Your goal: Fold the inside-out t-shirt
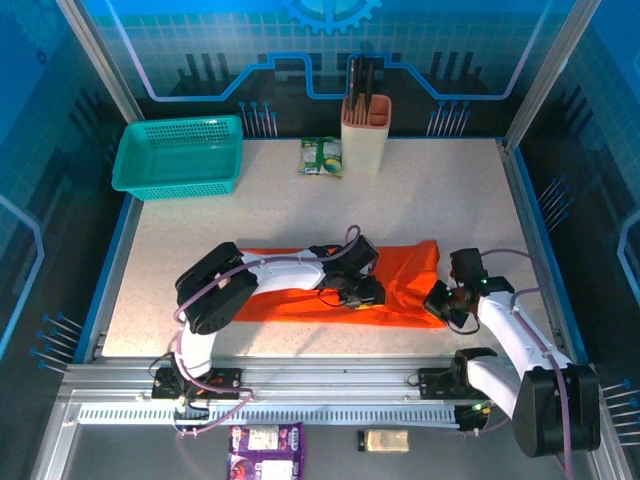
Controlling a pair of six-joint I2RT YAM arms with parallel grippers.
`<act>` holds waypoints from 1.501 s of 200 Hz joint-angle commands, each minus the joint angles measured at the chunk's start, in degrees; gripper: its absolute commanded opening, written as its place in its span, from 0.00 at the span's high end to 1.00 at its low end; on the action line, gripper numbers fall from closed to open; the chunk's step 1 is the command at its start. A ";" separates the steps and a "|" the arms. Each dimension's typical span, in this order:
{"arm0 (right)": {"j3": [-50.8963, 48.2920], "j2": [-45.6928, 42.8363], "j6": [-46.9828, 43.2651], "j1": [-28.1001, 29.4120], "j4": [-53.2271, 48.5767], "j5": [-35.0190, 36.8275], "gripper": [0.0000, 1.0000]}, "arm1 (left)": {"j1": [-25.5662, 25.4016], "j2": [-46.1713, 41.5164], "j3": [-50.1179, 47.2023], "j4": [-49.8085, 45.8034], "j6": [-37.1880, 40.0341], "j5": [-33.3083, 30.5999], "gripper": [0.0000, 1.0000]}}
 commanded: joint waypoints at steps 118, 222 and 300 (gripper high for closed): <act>4.42 -12.41 6.53 3.58 -14.36 -2.11 1.00 | 2.43 -7.32 -1.71 -3.04 0.68 2.69 1.00; 12.20 -9.38 6.78 8.45 -16.52 10.42 0.61 | 6.83 -8.51 -0.52 -9.50 5.00 -0.98 0.95; 22.97 16.14 -10.28 -1.48 2.18 -2.84 0.44 | 26.54 -14.93 -8.38 -19.58 17.22 -5.62 0.96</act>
